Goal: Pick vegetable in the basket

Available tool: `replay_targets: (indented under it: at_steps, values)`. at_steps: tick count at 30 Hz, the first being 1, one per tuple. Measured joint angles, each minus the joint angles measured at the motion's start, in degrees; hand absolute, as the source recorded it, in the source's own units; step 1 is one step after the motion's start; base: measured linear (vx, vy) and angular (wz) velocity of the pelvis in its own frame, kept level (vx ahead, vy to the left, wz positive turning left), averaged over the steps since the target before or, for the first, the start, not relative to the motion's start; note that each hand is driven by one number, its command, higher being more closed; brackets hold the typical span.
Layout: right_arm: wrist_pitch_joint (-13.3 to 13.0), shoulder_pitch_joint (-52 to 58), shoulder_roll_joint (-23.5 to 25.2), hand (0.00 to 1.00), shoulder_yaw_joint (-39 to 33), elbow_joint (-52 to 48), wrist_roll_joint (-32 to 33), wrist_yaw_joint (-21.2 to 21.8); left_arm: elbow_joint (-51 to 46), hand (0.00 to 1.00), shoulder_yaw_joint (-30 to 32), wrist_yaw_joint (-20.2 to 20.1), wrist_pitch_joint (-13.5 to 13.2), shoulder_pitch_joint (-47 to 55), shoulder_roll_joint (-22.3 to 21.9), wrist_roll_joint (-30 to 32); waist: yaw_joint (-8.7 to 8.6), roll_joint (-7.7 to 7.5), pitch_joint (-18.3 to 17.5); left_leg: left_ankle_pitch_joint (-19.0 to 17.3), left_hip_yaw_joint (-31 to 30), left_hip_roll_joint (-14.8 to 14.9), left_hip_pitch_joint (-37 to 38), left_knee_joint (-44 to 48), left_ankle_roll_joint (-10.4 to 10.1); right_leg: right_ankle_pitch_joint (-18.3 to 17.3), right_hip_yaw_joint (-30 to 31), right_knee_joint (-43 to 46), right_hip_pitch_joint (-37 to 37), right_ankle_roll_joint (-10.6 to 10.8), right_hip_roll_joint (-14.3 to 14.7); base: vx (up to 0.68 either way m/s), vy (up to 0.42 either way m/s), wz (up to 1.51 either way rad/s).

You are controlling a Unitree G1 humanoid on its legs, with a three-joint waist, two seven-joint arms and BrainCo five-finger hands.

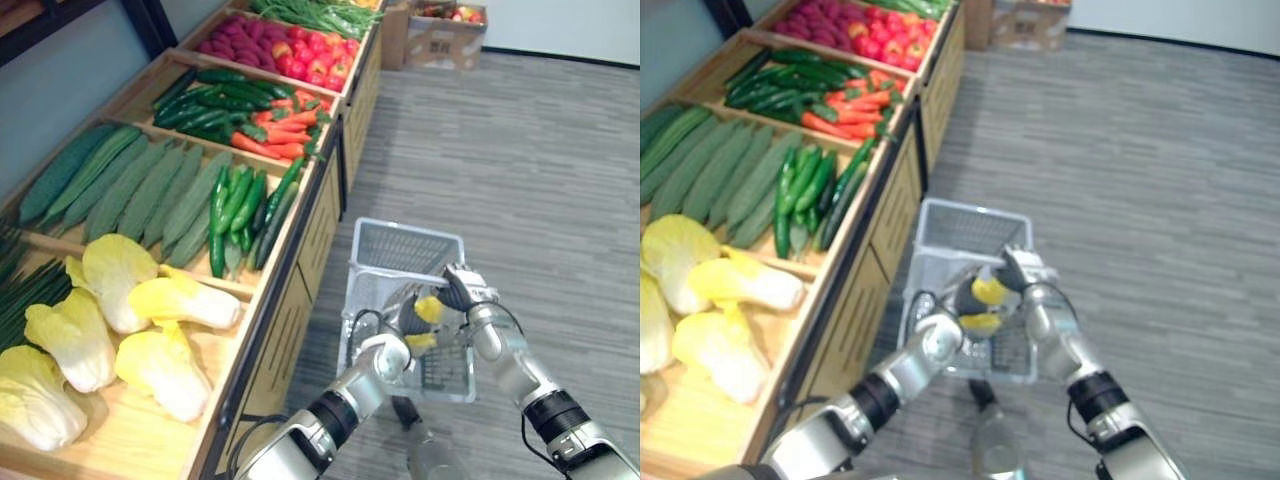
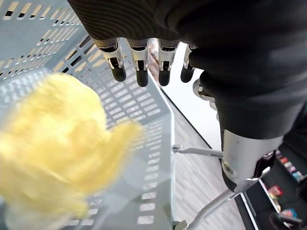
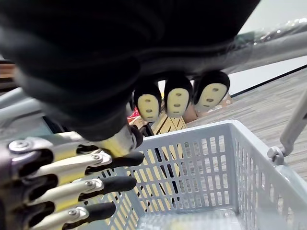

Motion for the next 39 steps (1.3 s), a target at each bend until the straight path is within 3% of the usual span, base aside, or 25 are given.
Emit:
replay_targets:
  at_steps: [11,14,20,22,23,25,29,33,36,39]
  values:
    - [0.0,0.5,0.0,1.0,-0.2,-0.1,0.0,0.4,1.0,0.0,-2.3,-3.0,-0.2,0.0,1.0,2.4,-0.62,-0.02,0.0,0.0,-0.4,-0.2,0.5,0.0,0.0,0.0,0.1,0.4,0.3,0.1,-0.1,0.04,-0.074,-0.01]
    - [-1.3,3.5,-0.3,1.0,-4.6,-0.2,0.0,0.4,-7.5,0.0,-2.8,-5.6,-0.6,0.0,4.9,2.4,-0.22,-0.03,-0.1,0.2,-2.6,0.1,-0.3,0.0,0.2,0.0,-1.9,0.3,0.9,0.1,-0.8,0.01,-0.095,0.34]
    - [-1.3,8.5,-2.8,1.0,-11.2,1.2,-0.1,0.6,-28.9,0.0,-4.5,-10.0,-7.4,0.3,17.3,-0.9,2.42,0.11,-1.4,1.2,-7.0,0.6,-1.2,0.1,0.6,0.0,-6.1,0.2,2.6,0.1,-2.2,0.01,-0.085,0.39]
    - [-1.1,11.7,-2.8,1.0,-12.1,2.6,-0.8,1.9,-38.7,0.0,-4.6,-13.5,-10.3,0.2,27.7,-6.9,2.77,0.22,-3.0,1.6,-8.7,1.3,-1.0,0.0,0.5,0.0,-8.7,0.2,3.9,0.1,-2.4,0.01,-0.1,0.47]
    - [-1.0,12.7,-2.8,1.0,-12.5,2.9,-0.9,2.4,-41.0,0.0,-4.7,-14.6,-11.0,0.1,30.9,-9.1,3.11,0.24,-3.6,1.7,-8.9,1.5,-1.0,0.0,0.4,0.0,-9.3,0.3,4.1,0.1,-2.4,0.0,-0.092,0.29]
    - [-0.7,16.1,-3.4,1.0,-14.4,2.9,-1.0,3.0,-49.0,0.0,-6.2,-18.2,-13.1,0.2,42.5,-17.0,4.4,0.31,-5.0,1.7,-10.0,1.8,-1.2,0.3,0.4,0.0,-11.3,0.3,4.7,0.1,-2.7,-0.02,-0.085,0.29]
    - [-0.4,18.3,-3.9,1.0,-18.3,2.9,-1.0,3.7,-61.7,0.0,-7.3,-23.4,-16.3,1.9,55.6,-29.2,5.4,0.39,-7.2,1.8,-12.0,1.8,-2.4,0.7,0.5,0.0,-15.1,0.3,5.1,0.1,-3.8,-0.03,-0.069,0.32]
    - [-0.5,19.6,-3.8,1.0,-22.1,2.9,-0.5,4.1,-69.5,0.0,-4.9,-28.8,-19.2,2.7,61.9,-41.6,6.65,0.69,-7.9,1.8,-14.4,1.7,-3.3,1.2,0.5,0.0,-18.0,0.3,6.0,0.0,-4.7,-0.03,-0.054,0.38]
    - [-0.8,21.2,-3.6,1.0,-25.1,2.9,-0.5,4.1,-74.1,0.0,4.7,-30.2,-20.5,9.4,62.0,-48.7,7.65,1.41,-9.0,2.1,-17.0,1.5,-4.6,1.2,0.9,-0.1,-21.0,0.3,6.4,-0.2,-5.6,-0.02,-0.039,0.43]
    - [-0.8,22.9,-2.8,1.0,-30.5,4.3,-0.5,4.0,-75.7,0.0,16.5,-29.1,-20.6,16.5,60.8,-50.4,8.19,1.53,-9.2,3.0,-21.3,0.5,-6.4,1.2,1.7,-0.2,-25.1,-0.1,7.4,-0.2,-7.3,-0.03,-0.038,0.71]
